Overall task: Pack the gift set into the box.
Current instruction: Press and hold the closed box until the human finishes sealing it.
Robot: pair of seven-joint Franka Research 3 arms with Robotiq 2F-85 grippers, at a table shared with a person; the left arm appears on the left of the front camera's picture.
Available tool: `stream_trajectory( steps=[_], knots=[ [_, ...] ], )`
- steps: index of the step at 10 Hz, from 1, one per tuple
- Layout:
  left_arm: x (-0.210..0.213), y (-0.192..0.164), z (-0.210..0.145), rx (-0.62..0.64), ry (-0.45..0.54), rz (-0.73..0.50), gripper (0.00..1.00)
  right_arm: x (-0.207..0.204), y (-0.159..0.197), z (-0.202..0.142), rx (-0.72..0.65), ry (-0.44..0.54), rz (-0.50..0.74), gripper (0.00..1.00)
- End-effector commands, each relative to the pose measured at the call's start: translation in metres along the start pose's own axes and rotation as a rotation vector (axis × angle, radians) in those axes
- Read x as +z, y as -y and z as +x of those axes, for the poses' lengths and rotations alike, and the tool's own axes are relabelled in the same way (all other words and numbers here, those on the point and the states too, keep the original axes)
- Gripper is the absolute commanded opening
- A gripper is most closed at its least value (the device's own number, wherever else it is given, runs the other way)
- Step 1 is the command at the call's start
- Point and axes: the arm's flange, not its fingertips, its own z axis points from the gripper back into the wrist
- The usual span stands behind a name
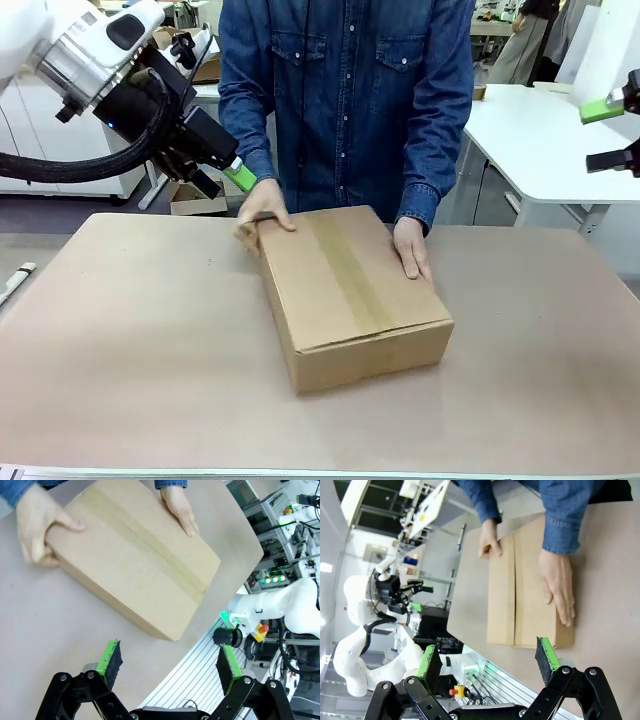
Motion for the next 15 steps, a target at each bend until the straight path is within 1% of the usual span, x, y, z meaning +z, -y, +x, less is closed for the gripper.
stream_trajectory(
  steps=[1, 15],
  knots=[
    [0.0019, -0.0008, -0.0007, 0.0, -0.009, 0.005, 1.0, -0.0026, -0.0011, 0.0031, 0.026, 0.008, 0.019, 1.0],
    [0.0019, -0.0008, -0.0007, 0.0, -0.009, 0.005, 1.0, -0.0026, -0.0011, 0.0031, 0.026, 0.008, 0.019, 1.0]
  ],
)
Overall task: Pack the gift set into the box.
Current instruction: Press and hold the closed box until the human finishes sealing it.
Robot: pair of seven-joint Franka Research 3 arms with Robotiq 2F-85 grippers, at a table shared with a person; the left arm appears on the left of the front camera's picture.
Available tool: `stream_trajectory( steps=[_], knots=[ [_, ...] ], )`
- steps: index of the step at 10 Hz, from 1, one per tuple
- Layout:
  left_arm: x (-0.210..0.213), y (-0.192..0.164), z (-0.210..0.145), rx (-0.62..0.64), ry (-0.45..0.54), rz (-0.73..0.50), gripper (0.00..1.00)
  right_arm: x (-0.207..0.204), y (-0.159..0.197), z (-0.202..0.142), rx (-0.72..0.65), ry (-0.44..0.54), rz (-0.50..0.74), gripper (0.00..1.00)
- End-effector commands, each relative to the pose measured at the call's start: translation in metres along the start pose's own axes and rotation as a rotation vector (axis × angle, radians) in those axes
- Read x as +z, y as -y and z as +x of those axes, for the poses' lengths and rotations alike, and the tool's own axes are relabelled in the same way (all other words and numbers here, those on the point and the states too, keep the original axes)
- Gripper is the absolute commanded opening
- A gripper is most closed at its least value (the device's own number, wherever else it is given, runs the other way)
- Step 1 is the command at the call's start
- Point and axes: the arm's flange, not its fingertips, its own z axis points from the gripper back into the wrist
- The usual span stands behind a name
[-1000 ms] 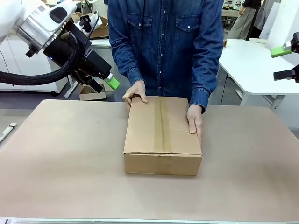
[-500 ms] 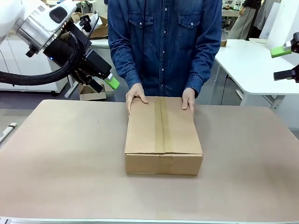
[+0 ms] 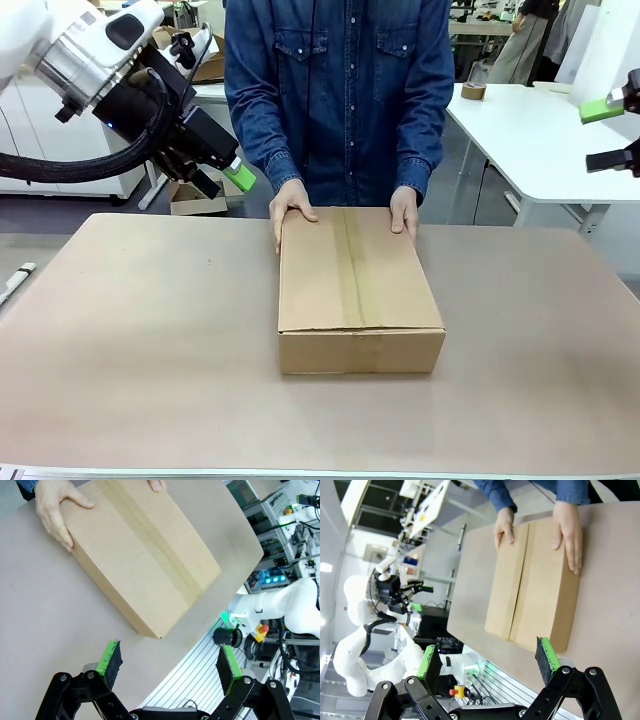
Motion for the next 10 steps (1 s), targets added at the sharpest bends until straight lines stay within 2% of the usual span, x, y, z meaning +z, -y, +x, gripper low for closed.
stream_trajectory(
  steps=[1, 10],
  knots=[
    [0.0019, -0.0008, -0.0007, 0.0, -0.009, 0.005, 1.0, -0.0027, -0.0011, 0.0032, 0.026, 0.008, 0.018, 1.0],
    [0.0019, -0.0008, -0.0007, 0.0, -0.009, 0.005, 1.0, -0.0027, -0.0011, 0.0032, 0.026, 0.008, 0.018, 1.0]
  ],
)
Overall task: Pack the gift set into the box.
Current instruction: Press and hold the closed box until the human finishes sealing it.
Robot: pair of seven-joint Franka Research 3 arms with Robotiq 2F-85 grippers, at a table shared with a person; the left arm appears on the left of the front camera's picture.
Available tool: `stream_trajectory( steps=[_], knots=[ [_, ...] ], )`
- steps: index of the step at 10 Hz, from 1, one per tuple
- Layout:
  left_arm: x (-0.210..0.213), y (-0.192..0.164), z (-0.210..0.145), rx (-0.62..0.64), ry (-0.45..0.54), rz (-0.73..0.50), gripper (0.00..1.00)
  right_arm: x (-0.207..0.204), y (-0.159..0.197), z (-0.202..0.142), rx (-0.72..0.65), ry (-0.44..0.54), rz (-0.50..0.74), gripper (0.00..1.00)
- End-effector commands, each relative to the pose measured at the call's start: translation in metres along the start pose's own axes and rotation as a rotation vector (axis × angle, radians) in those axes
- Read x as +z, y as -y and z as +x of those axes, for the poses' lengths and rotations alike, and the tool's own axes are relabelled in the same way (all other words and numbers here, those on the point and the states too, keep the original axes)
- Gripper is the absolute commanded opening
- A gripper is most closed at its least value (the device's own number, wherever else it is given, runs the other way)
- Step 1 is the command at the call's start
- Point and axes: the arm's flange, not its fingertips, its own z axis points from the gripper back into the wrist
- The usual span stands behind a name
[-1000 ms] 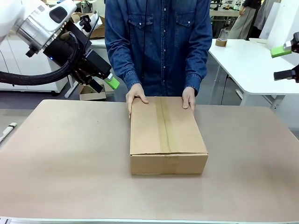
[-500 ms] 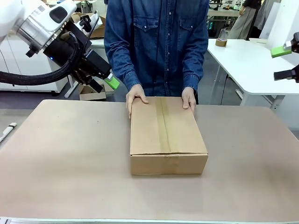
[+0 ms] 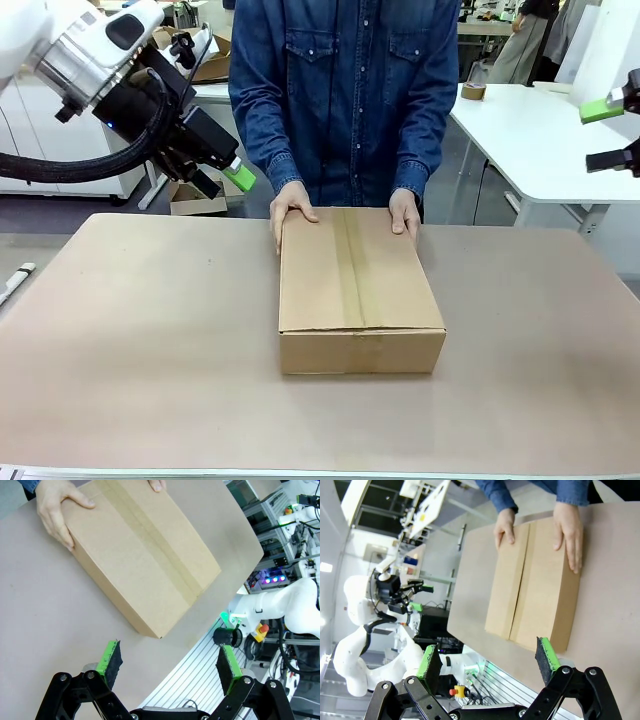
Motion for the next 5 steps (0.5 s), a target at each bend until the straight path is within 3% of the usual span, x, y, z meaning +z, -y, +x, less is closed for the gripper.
stream_trajectory(
  steps=[1, 2, 3, 4, 5],
  knots=[
    [0.002, -0.001, -0.001, 0.0, -0.009, 0.005, 1.0, -0.003, -0.001, 0.003, 0.026, 0.009, 0.018, 1.0],
    [0.0, 0.0, 0.0, 0.0, 0.0, 0.0, 1.0, 0.0, 0.0, 0.0, 0.0, 0.0, 0.0, 1.0],
    [-0.019, 0.009, 0.015, -0.046, 0.103, 0.153, 1.0, -0.02, -0.013, 0.021, 0.224, 0.119, -0.172, 1.0],
    [-0.043, 0.023, 0.032, -0.069, 0.149, 0.28, 1.0, -0.052, -0.028, 0.034, 0.53, 0.134, -0.051, 1.0],
    [-0.061, 0.038, 0.046, -0.126, 0.257, 0.359, 1.0, -0.08, -0.041, 0.038, 0.77, 0.165, 0.061, 1.0]
  ],
)
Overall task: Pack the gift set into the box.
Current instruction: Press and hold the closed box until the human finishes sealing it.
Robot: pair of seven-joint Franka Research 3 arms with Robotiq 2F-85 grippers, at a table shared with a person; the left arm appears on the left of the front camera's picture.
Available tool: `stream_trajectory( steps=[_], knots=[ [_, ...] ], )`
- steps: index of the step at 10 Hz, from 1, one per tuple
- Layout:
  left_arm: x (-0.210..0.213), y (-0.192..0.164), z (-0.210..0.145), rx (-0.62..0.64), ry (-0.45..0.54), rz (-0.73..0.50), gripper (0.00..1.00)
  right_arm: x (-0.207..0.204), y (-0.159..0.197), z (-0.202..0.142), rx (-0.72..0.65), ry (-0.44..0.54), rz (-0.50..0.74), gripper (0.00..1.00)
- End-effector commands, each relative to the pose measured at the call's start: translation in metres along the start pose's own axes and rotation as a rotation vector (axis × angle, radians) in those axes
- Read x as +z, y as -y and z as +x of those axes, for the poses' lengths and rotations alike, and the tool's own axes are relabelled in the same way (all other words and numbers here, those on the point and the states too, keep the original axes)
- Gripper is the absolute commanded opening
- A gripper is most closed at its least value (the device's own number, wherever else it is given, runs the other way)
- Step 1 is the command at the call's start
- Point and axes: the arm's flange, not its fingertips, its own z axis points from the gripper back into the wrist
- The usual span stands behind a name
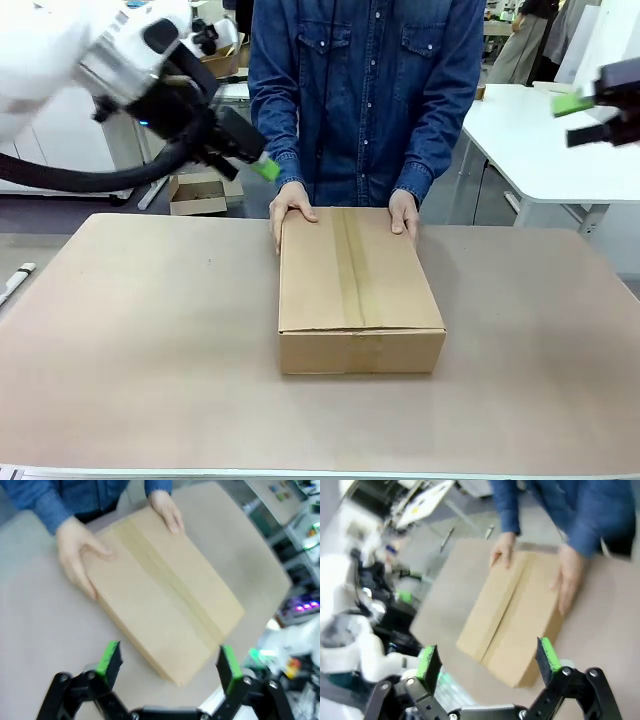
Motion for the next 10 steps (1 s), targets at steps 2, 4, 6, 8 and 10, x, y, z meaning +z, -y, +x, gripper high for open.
stream_trajectory(
  steps=[2, 4, 6, 8, 10],
  knots=[
    [-0.048, 0.035, 0.018, -0.283, 0.275, 0.044, 1.0, -0.081, -0.017, 0.019, 0.604, 0.2, 0.532, 1.0],
    [-0.037, 0.013, 0.003, -0.568, 0.167, -0.217, 1.0, -0.092, 0.007, -0.007, 0.817, -0.039, 0.935, 1.0],
    [-0.025, -0.036, -0.03, -0.798, -0.078, -0.387, 1.0, -0.087, 0.043, -0.042, 0.779, -0.075, 0.877, 1.0],
    [-0.026, -0.067, -0.038, -0.711, -0.017, -0.541, 1.0, -0.096, 0.004, -0.037, 0.692, 0.004, 0.62, 1.0],
    [-0.03, -0.012, -0.034, -0.679, 0.061, -0.41, 1.0, -0.096, 0.004, -0.037, 0.692, 0.004, 0.62, 1.0]
  ],
)
